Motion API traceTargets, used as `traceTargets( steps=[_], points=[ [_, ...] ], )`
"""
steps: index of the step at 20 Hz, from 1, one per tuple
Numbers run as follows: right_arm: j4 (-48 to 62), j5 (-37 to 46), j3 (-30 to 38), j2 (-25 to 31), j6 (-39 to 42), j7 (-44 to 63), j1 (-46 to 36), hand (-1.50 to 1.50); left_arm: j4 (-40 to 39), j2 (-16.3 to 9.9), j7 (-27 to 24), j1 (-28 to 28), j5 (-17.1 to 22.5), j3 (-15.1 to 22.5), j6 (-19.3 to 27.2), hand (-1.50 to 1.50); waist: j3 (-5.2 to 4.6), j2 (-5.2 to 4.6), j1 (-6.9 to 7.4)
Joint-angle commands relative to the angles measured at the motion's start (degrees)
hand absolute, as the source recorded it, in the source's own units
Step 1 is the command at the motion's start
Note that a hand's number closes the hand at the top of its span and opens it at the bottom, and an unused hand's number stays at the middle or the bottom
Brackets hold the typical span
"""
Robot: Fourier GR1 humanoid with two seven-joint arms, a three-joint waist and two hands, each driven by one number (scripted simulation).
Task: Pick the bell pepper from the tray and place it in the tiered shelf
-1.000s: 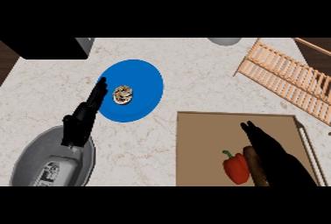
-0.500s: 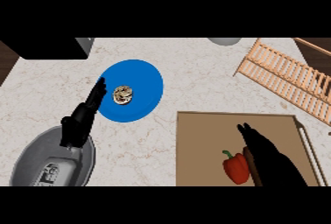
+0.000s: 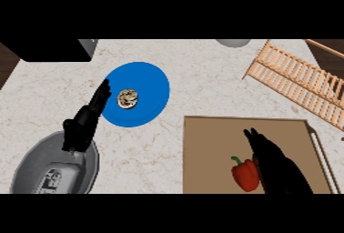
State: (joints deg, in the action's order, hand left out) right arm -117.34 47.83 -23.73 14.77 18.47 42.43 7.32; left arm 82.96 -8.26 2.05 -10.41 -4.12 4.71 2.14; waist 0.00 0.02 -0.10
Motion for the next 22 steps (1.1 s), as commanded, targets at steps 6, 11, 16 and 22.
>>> traceTargets(
  steps=[6,11,16,22],
  points=[
    [5.71,3.56,1.86,-2.23,-0.90,-3.10,-0.80,-1.50,-1.19,3.39,-2.70,1.89,-3.32,0.28,1.39,0.00,-0.01,-0.01,0.02],
    [9.11,6.19,-0.46,-3.89,-3.58,-5.38,0.98,-1.50,-4.71,4.60,-3.14,-1.36,-4.39,-0.06,1.12,0.00,-0.01,-0.02,-0.07],
    [9.48,2.93,4.23,-1.85,-4.17,-11.01,2.79,-1.50,3.56,3.07,-0.51,3.71,-3.53,-0.49,-1.07,0.00,0.00,0.02,0.02],
    [11.69,3.83,5.50,-1.36,-2.55,-13.21,2.57,-1.50,-2.56,5.06,-1.41,-1.32,-5.77,-0.97,0.39,0.00,-0.01,-0.01,-0.10]
  ],
)
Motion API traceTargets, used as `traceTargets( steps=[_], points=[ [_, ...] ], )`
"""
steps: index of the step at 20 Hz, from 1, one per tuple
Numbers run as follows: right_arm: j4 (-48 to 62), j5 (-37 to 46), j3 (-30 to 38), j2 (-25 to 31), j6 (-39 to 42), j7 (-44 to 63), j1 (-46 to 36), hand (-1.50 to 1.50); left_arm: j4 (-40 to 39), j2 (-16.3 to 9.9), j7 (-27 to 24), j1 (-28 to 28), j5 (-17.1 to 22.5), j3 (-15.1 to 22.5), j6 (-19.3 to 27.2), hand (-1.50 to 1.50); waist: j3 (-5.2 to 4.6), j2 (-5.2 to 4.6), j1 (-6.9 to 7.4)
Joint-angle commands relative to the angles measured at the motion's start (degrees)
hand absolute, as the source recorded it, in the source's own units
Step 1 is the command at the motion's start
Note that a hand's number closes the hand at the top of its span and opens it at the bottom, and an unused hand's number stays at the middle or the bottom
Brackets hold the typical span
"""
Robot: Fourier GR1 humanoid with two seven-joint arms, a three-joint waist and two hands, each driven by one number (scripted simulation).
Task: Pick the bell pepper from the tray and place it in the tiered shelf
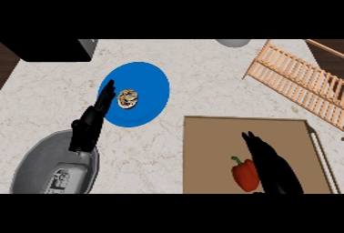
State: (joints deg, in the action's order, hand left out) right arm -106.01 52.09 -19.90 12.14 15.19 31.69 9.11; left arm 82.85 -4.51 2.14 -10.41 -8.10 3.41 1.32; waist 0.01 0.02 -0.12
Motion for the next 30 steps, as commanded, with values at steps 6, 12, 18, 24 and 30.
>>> traceTargets(
  steps=[6,12,18,24,30],
  points=[
    [6.87,3.97,-0.85,2.92,-1.26,-6.98,-0.11,1.50,-3.12,-1.36,-2.71,-1.43,1.00,-2.88,-2.22,0.00,0.00,-0.04,-0.06],
    [5.59,5.45,0.16,0.49,-0.79,-6.72,-3.74,1.50,-4.99,0.60,-6.84,1.51,-1.35,-1.07,-1.28,0.00,-0.01,-0.03,0.05],
    [10.90,8.27,1.75,-11.78,-9.32,18.31,-12.16,1.50,-1.48,0.50,-1.24,-1.24,-0.77,-0.86,-1.57,0.00,0.01,-0.61,1.75],
    [18.73,7.55,3.19,-12.05,-22.24,38.05,-28.72,1.50,-2.01,0.96,-1.62,-2.43,-0.33,0.36,-3.22,0.00,0.01,-0.89,4.16],
    [21.91,12.05,3.48,-12.10,-39.02,40.48,-39.88,1.50,-3.07,0.90,-2.15,-1.36,-0.35,-0.17,-2.88,0.00,-0.04,-0.57,3.78]
  ],
)
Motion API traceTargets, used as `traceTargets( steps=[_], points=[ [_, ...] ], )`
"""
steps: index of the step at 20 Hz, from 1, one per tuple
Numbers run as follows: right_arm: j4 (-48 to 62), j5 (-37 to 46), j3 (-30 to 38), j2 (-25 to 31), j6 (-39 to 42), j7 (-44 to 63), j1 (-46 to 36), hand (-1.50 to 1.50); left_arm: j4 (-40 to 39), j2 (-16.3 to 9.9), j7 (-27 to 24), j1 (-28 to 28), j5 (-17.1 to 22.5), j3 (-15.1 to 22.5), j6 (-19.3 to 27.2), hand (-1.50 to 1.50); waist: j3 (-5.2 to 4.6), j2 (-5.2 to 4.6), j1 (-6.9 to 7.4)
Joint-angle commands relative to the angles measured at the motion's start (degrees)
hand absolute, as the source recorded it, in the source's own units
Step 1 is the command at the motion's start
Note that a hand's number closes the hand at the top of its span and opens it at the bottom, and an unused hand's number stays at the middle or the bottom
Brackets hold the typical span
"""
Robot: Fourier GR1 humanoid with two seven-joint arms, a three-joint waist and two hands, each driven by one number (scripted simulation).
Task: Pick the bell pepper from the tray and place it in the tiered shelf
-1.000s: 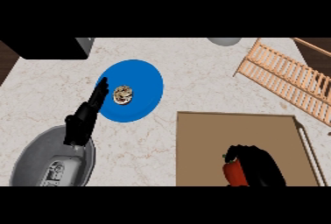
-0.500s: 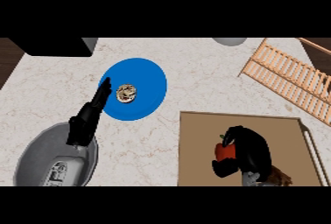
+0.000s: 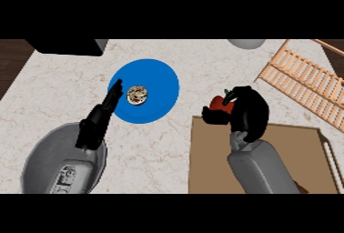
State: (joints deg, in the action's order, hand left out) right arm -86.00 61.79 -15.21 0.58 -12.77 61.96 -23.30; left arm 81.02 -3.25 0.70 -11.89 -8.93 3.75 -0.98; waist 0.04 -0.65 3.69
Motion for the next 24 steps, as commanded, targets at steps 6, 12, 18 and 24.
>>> traceTargets(
  steps=[6,12,18,24],
  points=[
    [6.90,10.31,-1.33,-0.56,-12.86,17.05,-18.20,1.50,0.96,-0.19,1.56,-0.63,0.17,-0.50,0.11,0.00,-0.09,0.55,-0.97],
    [7.48,20.40,1.55,-0.56,-1.86,23.14,-26.01,1.50,3.37,-0.44,4.00,0.81,0.66,-0.84,0.13,0.00,-0.14,1.21,-2.01],
    [8.27,28.74,6.96,-0.56,2.76,23.25,-32.63,1.50,0.61,0.07,0.84,1.14,-0.37,-0.99,1.30,0.00,-0.14,0.92,-2.92],
    [9.65,34.42,15.28,0.75,8.73,17.96,-37.78,1.50,1.01,0.01,0.15,2.55,-0.37,-1.08,1.32,0.00,-0.10,0.89,-3.51]
  ],
)
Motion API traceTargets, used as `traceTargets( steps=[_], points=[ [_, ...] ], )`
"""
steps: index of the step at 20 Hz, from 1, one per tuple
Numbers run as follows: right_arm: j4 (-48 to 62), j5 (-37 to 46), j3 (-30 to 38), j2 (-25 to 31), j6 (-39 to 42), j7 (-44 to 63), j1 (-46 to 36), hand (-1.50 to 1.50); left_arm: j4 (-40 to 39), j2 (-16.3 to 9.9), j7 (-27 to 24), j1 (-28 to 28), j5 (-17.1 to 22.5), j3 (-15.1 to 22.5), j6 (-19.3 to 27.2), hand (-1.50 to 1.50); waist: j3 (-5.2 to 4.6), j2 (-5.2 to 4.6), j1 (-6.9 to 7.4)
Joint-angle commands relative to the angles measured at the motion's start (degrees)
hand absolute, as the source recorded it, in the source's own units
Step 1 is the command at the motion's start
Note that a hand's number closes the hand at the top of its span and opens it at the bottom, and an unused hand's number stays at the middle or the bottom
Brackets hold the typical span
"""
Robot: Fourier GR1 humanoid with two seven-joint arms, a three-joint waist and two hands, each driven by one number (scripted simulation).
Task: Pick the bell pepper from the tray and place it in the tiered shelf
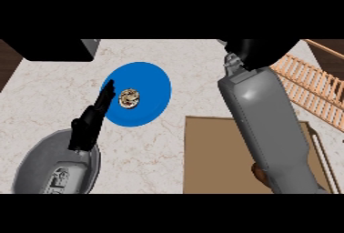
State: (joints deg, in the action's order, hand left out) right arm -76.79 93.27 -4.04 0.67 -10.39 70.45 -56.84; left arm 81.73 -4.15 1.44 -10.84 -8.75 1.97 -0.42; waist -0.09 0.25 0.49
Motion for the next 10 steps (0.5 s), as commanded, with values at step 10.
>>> traceTargets(
  steps=[10],
  points=[
    [-2.36,8.09,12.85,3.25,9.59,2.99,-6.10,1.50,-1.10,-1.86,-1.17,0.41,1.31,-1.98,-1.81,0.00,0.06,-0.11,-0.67]
  ],
)
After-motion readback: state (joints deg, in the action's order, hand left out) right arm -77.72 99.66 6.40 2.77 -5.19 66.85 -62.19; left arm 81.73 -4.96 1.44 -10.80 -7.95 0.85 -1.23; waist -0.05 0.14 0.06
